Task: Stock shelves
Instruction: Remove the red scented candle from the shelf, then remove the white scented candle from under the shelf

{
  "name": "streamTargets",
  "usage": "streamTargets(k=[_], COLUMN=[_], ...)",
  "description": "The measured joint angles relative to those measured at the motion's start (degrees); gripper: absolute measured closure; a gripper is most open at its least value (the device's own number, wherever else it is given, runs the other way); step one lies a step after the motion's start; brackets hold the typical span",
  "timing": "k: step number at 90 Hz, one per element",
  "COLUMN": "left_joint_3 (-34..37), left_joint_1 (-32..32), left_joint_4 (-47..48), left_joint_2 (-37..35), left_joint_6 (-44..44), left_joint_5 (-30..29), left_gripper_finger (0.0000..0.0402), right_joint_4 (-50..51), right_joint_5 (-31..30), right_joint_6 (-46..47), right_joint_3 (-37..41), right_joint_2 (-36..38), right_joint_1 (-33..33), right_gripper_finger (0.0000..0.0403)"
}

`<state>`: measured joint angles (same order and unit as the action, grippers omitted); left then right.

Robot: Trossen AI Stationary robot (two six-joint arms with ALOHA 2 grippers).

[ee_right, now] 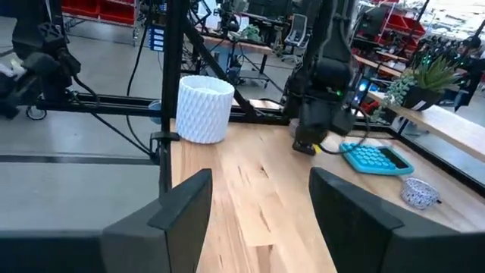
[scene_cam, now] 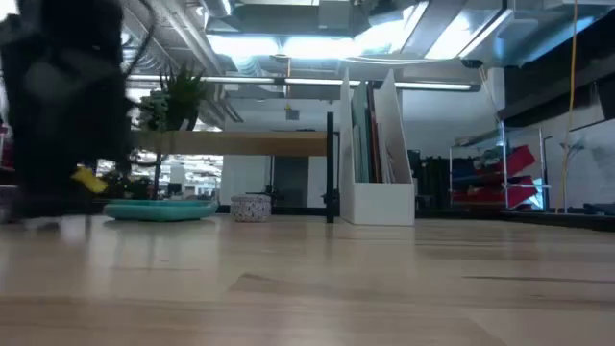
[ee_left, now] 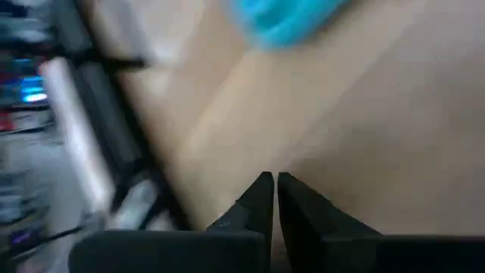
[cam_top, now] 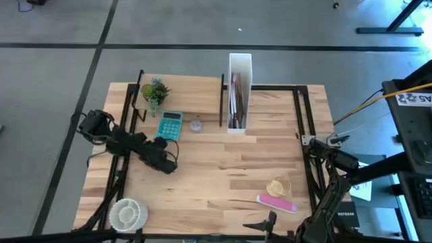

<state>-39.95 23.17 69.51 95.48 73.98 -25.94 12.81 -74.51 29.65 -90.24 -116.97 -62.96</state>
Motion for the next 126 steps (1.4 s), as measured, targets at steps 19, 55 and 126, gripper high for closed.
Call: streamTargets(k=[19,55,126], left_joint_3=[-5.4,-9.2,-9.3], left_joint_1=[5.5,-1.3,-25.3], left_joint_4=[5.4,-41.2,-60.3], left_joint_2=[-2.8,-4.6,2.8], left_joint_6=[6.8,-33.3,-45.9], left_joint_5=[-3.8,-22.6,-8.8], left_gripper_finger=[0.0399,0.0334,0.0251], right_joint_4=[0.8,0.7,0.3], right_joint_5=[0.1,1.3,2.2], right_joint_6=[-0.3,-1.6,-1.0], right_joint_3=[0.0,0.0,0.0], right_joint_2=[0.0,0.0,0.0], right_joint_1=[0.1,1.5,1.5], right_gripper_finger=[0.0196,0.0196,0.0196])
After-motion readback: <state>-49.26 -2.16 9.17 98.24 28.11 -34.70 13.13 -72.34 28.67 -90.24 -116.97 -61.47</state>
